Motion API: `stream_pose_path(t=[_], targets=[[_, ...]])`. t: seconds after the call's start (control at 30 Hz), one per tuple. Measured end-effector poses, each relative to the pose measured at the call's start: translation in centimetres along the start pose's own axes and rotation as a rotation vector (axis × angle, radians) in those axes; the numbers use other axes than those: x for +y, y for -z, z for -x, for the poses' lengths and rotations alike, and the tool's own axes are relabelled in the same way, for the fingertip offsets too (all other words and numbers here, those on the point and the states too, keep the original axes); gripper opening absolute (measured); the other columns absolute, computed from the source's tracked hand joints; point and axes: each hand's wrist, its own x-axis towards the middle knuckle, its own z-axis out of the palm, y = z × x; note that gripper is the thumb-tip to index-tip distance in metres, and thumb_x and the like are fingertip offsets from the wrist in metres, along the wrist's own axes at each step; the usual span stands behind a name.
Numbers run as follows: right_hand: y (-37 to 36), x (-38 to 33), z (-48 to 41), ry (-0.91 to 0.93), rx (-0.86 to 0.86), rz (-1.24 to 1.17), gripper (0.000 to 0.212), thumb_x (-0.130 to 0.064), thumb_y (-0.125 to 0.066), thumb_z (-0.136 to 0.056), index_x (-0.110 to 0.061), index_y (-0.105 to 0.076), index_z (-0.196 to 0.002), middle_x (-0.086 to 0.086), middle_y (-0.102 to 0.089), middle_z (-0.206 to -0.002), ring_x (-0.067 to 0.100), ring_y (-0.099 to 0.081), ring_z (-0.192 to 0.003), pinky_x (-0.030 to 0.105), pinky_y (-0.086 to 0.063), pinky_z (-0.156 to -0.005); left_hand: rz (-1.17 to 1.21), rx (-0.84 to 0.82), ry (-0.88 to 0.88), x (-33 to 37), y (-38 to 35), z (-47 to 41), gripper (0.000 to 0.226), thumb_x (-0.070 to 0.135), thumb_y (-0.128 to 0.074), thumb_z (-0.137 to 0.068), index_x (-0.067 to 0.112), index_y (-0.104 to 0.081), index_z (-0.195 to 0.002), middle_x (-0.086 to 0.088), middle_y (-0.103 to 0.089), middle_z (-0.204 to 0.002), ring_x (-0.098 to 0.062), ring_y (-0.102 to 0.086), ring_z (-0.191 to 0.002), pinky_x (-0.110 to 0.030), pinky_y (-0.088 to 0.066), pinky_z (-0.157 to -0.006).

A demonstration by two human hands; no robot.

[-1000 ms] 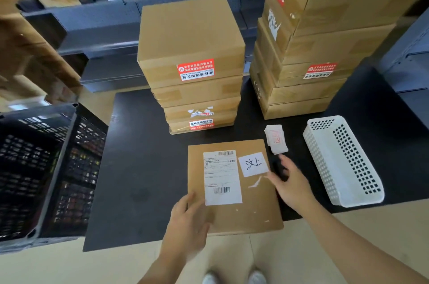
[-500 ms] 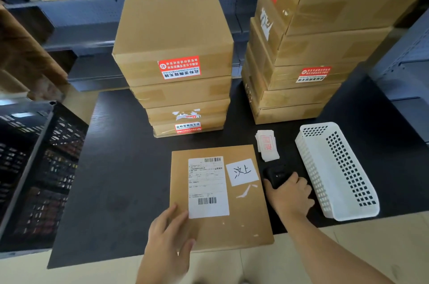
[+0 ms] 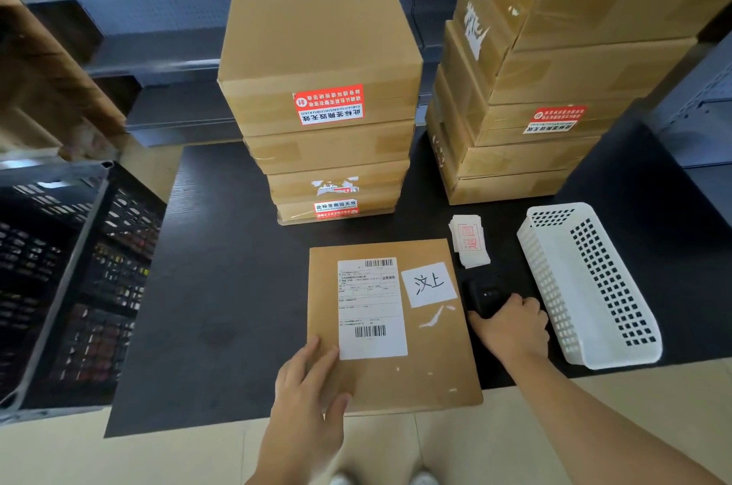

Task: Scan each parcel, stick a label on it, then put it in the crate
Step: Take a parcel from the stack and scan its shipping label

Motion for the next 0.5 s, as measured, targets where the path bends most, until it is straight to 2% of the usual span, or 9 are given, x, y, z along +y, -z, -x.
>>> stream_pose_path(t=[0.23, 0.37, 0.5], targets=[[0.0, 0.6, -0.2, 0.008, 0.005, -0.045, 0.088, -0.065, -0.076, -0.075, -0.004, -0.051, -0.133, 0.017, -0.05, -0.131, 0.038, -0.049, -0.123, 0.049, -0.05, -0.096, -0.009, -0.021, 0.041, 0.6, 0.2, 0.1, 0.065, 0.019, -0.078, -0.081, 0.027, -0.055, -0.142, 0.022, -0.027, -0.151, -0.016, -0.032, -0.137, -0.033, -0.036, -0.105], [-0.1, 1.2, 0.2, 0.029, 0.06, -0.176, 0.097, -0.057, -0.083, -0.072, -0.004, -0.046, -0.144, 0.018, -0.049, -0.137, 0.04, -0.05, -0.127, 0.052, -0.049, -0.098, -0.027, -0.04, 0.049, 1.1, 0.3, 0.1, 0.064, 0.02, -0.076, -0.084, 0.027, -0.053, -0.143, 0.023, -0.025, -0.15, -0.015, -0.029, -0.139, -0.034, -0.036, -0.109], [0.4, 1.6, 0.7, 0.062, 0.09, -0.291, 0.099, -0.051, -0.084, -0.075, -0.006, -0.04, -0.151, 0.021, -0.048, -0.143, 0.041, -0.049, -0.13, 0.052, -0.049, -0.1, -0.152, -0.032, -0.068, 0.6, -0.1, 0.0, 0.059, 0.029, -0.072, -0.077, 0.018, -0.06, -0.134, 0.002, -0.044, -0.149, -0.026, -0.034, -0.134, -0.046, -0.041, -0.104]])
